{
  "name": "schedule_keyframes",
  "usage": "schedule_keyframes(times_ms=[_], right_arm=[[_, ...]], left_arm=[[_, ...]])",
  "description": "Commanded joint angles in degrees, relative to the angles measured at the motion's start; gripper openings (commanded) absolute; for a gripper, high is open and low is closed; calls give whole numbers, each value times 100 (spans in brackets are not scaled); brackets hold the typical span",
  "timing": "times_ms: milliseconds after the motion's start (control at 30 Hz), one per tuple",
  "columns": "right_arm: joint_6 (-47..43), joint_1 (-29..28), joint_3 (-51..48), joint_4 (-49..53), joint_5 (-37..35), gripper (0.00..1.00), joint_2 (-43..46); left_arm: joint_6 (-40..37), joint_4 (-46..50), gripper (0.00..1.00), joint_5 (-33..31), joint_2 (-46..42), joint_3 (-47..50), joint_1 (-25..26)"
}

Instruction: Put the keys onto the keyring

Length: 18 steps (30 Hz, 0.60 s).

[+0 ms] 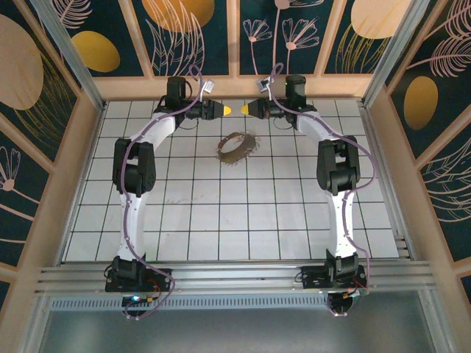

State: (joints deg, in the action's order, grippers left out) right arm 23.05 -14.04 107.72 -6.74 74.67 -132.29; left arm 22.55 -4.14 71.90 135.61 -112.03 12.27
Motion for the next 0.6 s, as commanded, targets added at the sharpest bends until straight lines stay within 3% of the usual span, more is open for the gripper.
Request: schedule_keyframes(times_ms=[0,100,333,400,567], right_arm=[[31,42,-425,-156,-525,0,253],[126,127,-985,-217,-1312,1,409],[290,141,-2051,-273,-2432,34,773],[299,109,-2253,-282,-2787,39,889],[-153,-119,-2086,324,-3595,42,896]], left_arm=[[-84,-360,45,-218,-454,255,-33],[-5,-569,45,-679,-620,565,-50],[580,-1406,47,-2247,-1307,1909,-102],[796,-1828,48,-2564,-1569,2439,-104],[1262,-2671,48,-3071,-2099,3617,-102]])
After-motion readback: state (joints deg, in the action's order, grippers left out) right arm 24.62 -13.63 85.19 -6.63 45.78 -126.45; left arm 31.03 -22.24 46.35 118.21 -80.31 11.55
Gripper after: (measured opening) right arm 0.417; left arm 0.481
